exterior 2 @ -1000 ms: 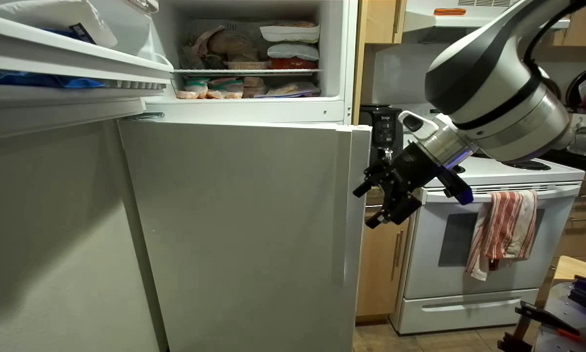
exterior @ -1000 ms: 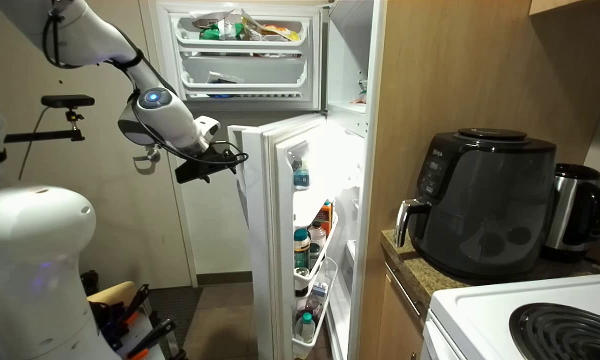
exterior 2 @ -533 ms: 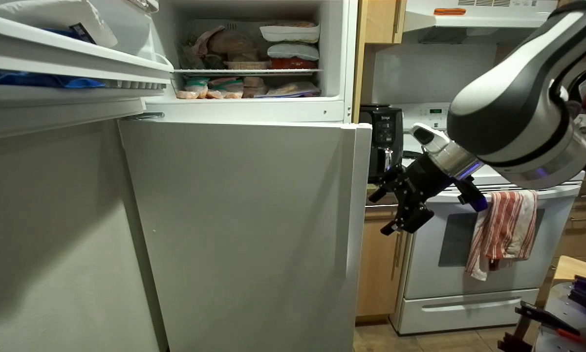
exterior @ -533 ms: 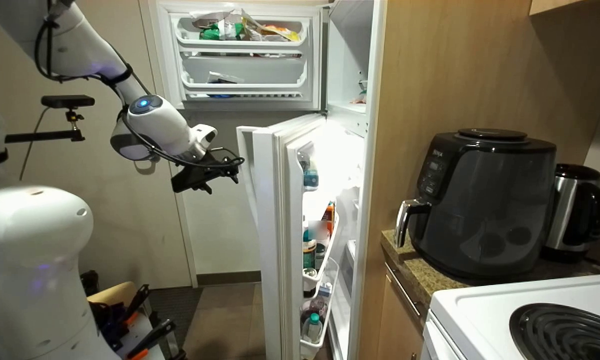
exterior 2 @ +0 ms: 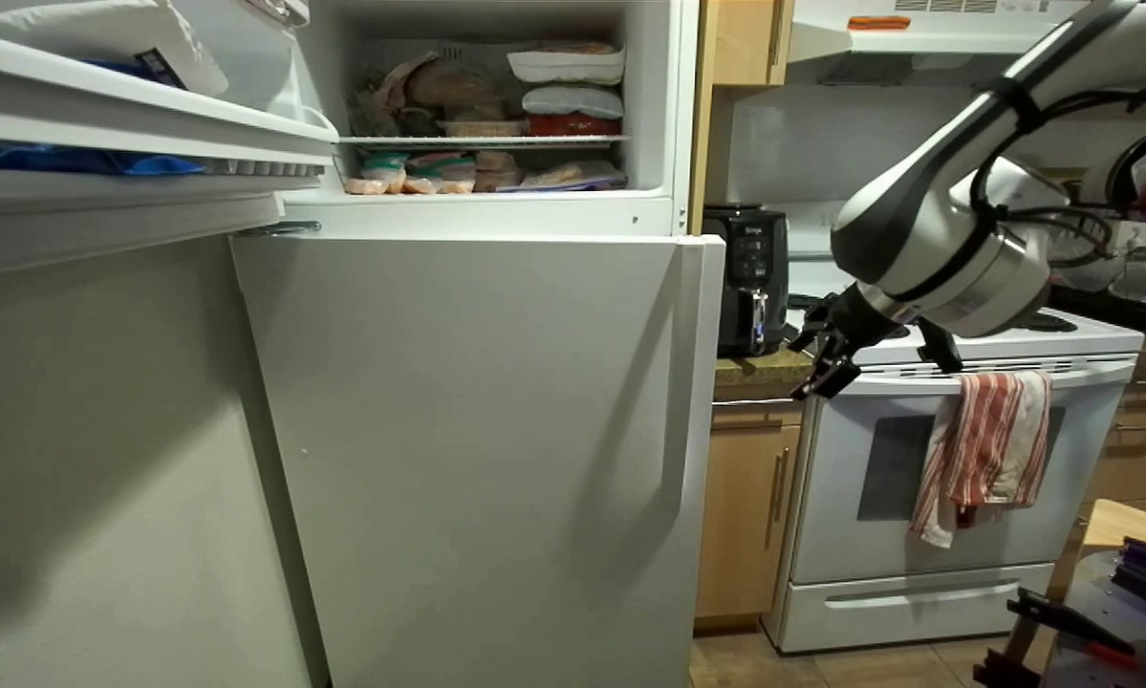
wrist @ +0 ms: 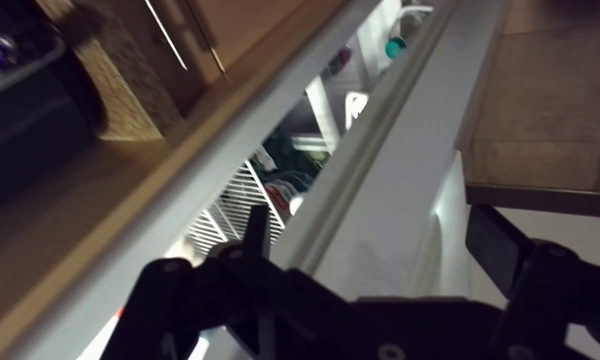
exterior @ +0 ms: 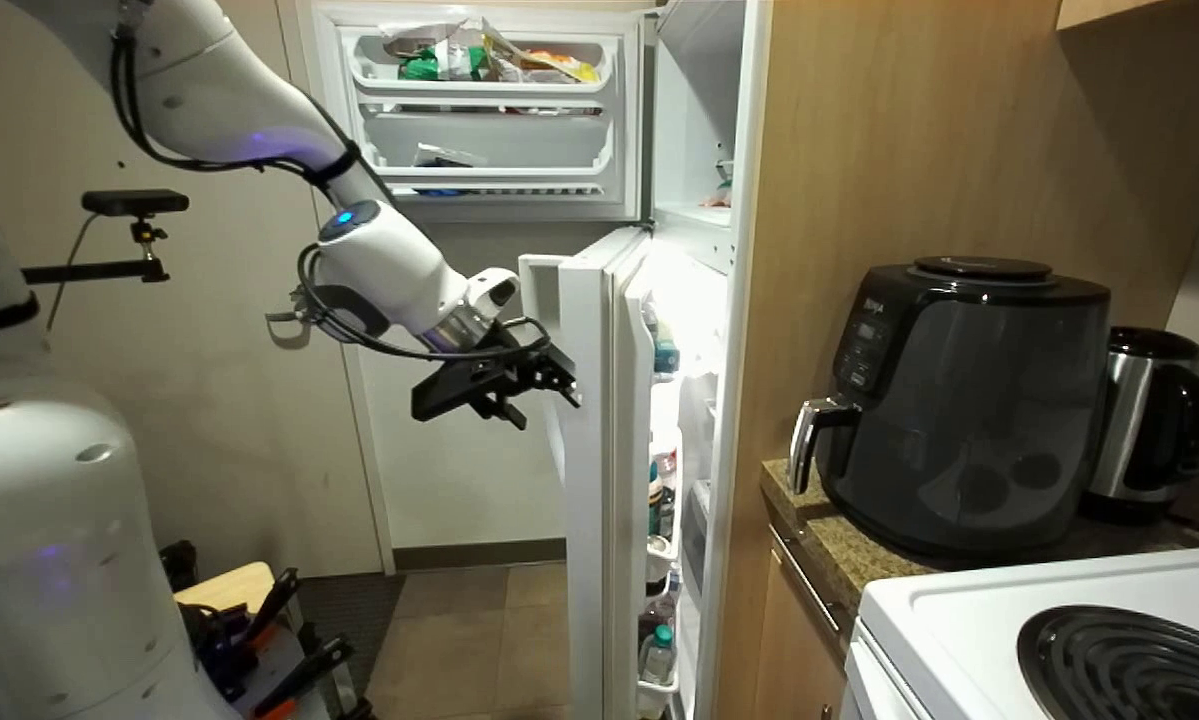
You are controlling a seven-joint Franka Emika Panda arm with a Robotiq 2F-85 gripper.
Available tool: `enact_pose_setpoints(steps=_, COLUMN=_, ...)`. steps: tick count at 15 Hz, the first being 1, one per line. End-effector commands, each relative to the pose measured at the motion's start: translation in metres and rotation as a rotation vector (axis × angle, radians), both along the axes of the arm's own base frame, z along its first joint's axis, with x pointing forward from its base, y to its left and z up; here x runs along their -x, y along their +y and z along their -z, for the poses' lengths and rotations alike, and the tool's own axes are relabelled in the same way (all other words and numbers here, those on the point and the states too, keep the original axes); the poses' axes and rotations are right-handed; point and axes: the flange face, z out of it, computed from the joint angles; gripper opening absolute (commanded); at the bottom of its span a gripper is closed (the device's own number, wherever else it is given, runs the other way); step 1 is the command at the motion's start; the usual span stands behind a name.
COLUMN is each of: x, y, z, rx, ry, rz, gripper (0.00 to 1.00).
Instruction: Open the fridge
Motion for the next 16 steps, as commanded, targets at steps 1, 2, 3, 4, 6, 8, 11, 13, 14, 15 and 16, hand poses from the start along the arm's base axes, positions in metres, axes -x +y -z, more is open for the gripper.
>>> enact_pose_setpoints(steps=1, x=-0.028, y=-0.045, z=-0.010, rx=0.011, ry=-0.021, rz=0.041, gripper=1.00)
enact_pose_setpoints(steps=2, x=-0.043, y=-0.054, z=-0.019, rx=-0.010, ry=-0.039, rz=0.029, gripper=1.00)
enact_pose_setpoints(steps=3, x=-0.057, y=-0.056, z=-0.031, rx=-0.026, ry=-0.067, rz=0.003, gripper=1.00)
enact_pose_setpoints(steps=4, x=-0.075, y=-0.055, z=-0.049, rx=-0.044, ry=-0.108, rz=-0.016, gripper=1.00)
enact_pose_setpoints(steps=6, x=-0.116, y=-0.058, z=-0.077, rx=-0.076, ry=-0.170, rz=-0.022, gripper=1.00)
enact_pose_setpoints(steps=8, x=-0.160, y=-0.069, z=-0.094, rx=-0.140, ry=-0.226, rz=0.030, gripper=1.00)
enact_pose_setpoints(steps=11, x=-0.206, y=-0.074, z=-0.099, rx=-0.217, ry=-0.260, rz=0.056, gripper=1.00)
enact_pose_setpoints(steps=13, x=-0.224, y=-0.071, z=-0.088, rx=-0.279, ry=-0.257, rz=0.070, gripper=1.00)
enact_pose_setpoints(steps=14, x=-0.232, y=-0.069, z=-0.082, rx=-0.309, ry=-0.253, rz=0.077, gripper=1.00)
enact_pose_setpoints(steps=15, x=-0.237, y=-0.069, z=-0.077, rx=-0.330, ry=-0.251, rz=0.089, gripper=1.00)
enact_pose_setpoints(steps=16, x=-0.237, y=-0.069, z=-0.074, rx=-0.364, ry=-0.246, rz=0.093, gripper=1.00)
